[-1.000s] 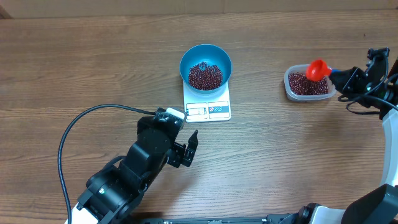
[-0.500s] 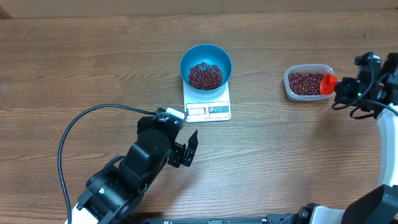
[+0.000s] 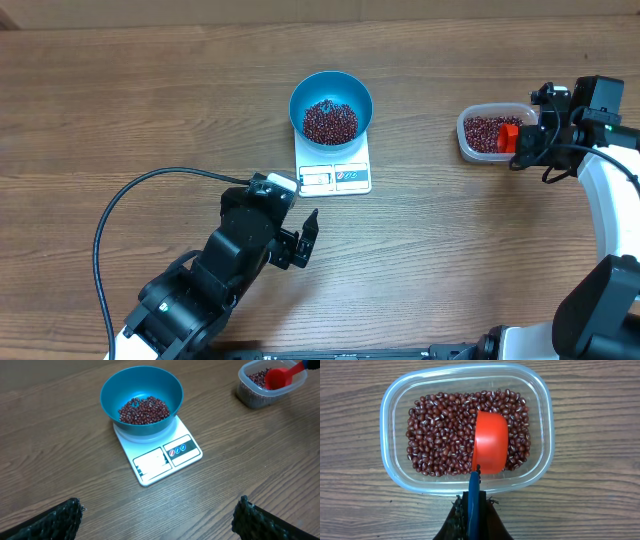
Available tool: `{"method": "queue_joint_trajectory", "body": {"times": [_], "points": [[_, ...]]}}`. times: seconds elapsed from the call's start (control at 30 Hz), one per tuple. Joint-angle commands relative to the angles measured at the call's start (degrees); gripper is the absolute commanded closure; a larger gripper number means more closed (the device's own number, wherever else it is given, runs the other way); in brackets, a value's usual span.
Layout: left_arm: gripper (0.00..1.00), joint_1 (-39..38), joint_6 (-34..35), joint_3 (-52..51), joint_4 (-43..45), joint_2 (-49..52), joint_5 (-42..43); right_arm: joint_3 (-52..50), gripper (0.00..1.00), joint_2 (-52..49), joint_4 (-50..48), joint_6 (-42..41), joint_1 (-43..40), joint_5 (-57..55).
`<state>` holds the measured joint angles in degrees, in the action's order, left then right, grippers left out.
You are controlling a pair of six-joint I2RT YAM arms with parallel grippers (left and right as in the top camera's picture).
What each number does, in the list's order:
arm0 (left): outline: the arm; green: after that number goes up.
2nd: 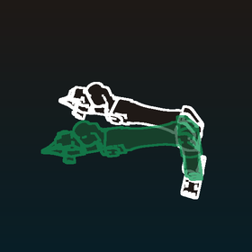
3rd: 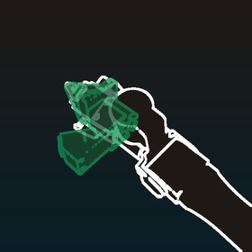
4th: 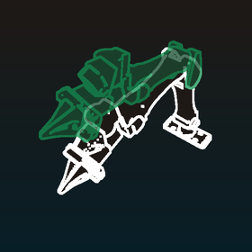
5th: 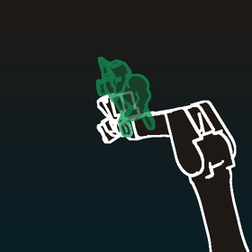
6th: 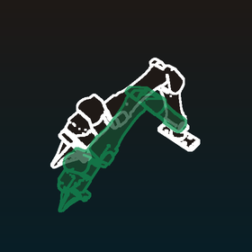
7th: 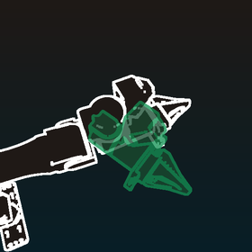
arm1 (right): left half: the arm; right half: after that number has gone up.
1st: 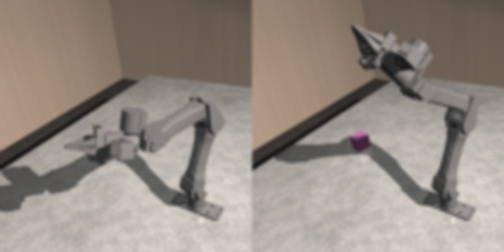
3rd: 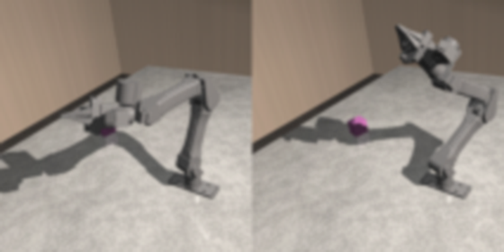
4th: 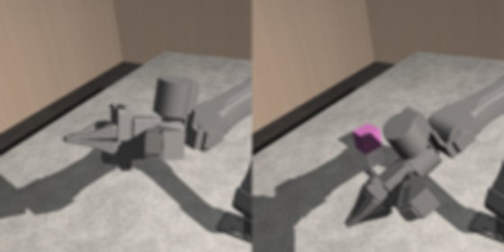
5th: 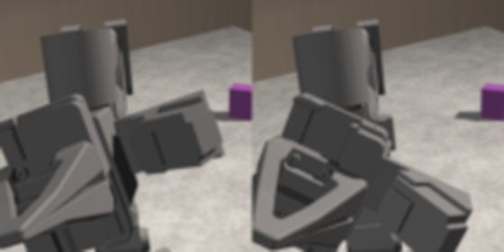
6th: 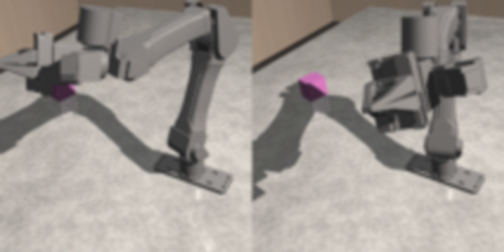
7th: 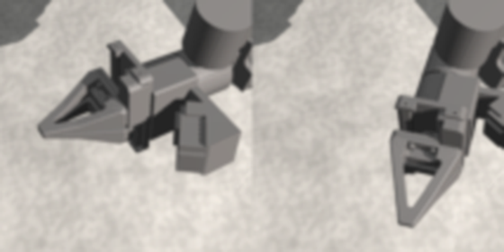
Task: Scoop item into bowl and weigh 150g on scale
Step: 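Dip the red scoop into the beans with the right gripper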
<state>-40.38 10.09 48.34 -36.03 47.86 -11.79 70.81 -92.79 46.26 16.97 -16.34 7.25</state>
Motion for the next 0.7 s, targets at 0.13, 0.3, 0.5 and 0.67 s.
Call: {"method": "queue_joint_trajectory", "body": {"times": [0.13,0.3,0.5,0.67], "points": [[0.00,0.24,-1.07,-0.31,0.20,-0.24,-0.22,0.02,0.96,-0.94,0.33,0.48,0.22,6.54],[0.00,0.24,-1.07,-0.31,0.20,-0.24,-0.22,-0.13,0.96,-1.60,0.83,0.44,0.22,9.46],[0.00,0.24,-1.07,-0.31,0.20,-0.24,-0.22,-0.85,0.96,-2.99,0.74,-0.46,0.22,12.68],[0.01,0.24,-1.07,-0.31,0.20,-0.24,-0.22,-0.85,0.96,-3.41,0.37,-2.45,0.15,13.51]]}}
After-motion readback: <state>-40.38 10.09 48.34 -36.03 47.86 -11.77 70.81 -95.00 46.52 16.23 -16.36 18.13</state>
